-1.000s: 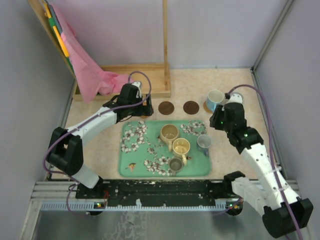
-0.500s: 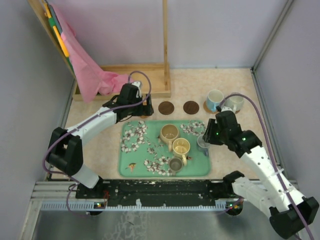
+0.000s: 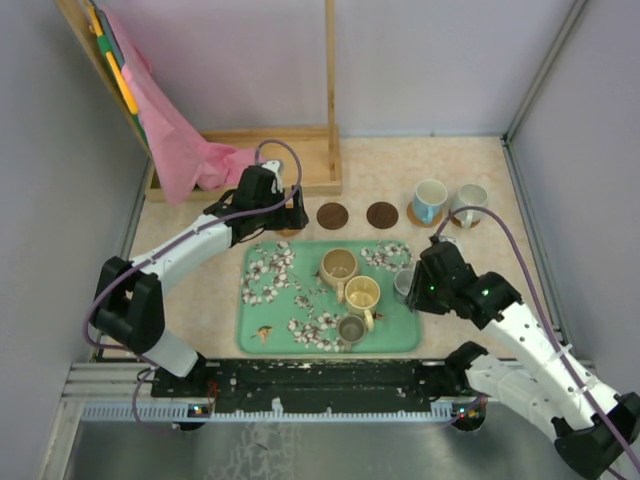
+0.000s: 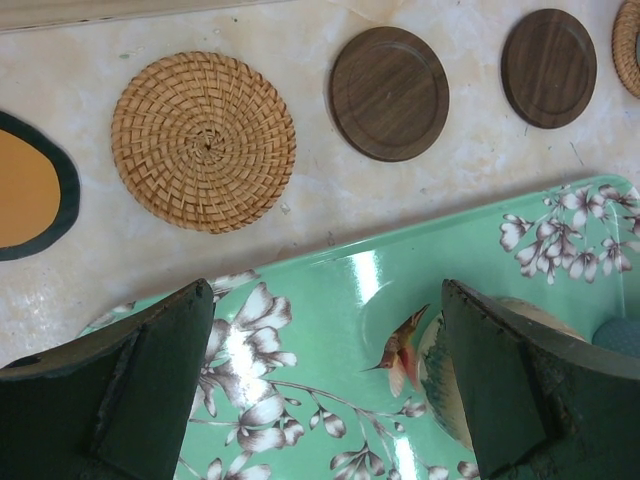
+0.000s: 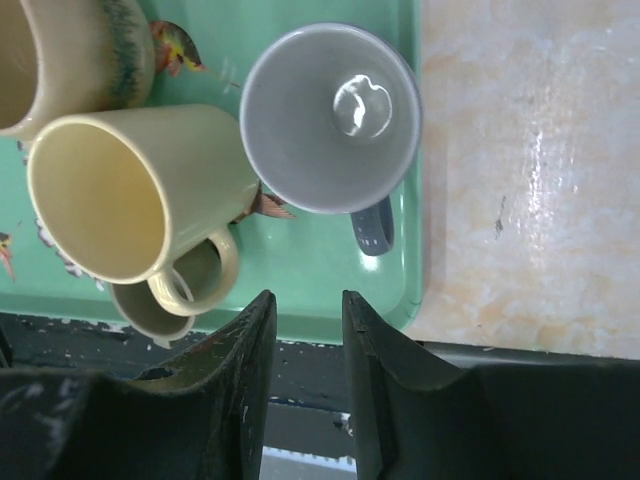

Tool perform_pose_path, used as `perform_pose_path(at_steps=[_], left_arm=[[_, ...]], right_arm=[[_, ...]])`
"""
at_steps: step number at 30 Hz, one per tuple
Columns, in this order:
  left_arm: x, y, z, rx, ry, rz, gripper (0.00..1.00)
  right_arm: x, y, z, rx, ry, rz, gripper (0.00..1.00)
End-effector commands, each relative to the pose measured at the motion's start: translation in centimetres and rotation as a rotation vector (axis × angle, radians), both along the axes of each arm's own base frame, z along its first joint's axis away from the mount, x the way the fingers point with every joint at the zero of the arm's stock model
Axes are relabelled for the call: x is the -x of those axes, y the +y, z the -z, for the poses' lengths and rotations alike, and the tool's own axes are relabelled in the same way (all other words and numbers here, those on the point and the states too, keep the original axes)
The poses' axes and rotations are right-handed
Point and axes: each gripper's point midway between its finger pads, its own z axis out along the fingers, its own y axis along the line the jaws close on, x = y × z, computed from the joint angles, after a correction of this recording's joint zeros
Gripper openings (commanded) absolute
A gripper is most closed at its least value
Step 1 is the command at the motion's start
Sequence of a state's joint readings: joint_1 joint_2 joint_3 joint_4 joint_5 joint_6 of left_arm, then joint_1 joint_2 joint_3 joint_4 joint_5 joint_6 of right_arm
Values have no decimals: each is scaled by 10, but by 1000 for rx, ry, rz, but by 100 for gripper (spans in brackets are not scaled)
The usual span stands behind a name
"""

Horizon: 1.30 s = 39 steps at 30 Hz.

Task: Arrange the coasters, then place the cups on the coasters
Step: Pick up the cup from the tray.

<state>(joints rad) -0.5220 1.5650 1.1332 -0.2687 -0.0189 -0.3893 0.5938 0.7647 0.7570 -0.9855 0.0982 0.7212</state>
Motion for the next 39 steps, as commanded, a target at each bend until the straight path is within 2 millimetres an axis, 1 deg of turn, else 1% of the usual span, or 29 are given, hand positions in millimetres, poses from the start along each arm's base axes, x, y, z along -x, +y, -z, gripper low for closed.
perform_pose_path(at_steps=[1,6,11,18,27,39], left_arm=[[2,-8,-10,37,-22,22,100],[2,-8,-10,33,-22,27,100],[2,-7,-10,25,-22,28,100],[3,-8,-10,30,-19,35,100],[4,-6,-9,18,-21,41,100],[3,-7,-10,19,-22,44,100]], right_arm=[[5,-13,4,35,-5,60,33],[4,-20,15,57,-13,101,33],[2,-26,21,97,8,140,33],[-8,-19,24,65,-21,177,34],[-15,-20,35,82,-27,199,33],[-24,-17,43,98,-29,215,34]])
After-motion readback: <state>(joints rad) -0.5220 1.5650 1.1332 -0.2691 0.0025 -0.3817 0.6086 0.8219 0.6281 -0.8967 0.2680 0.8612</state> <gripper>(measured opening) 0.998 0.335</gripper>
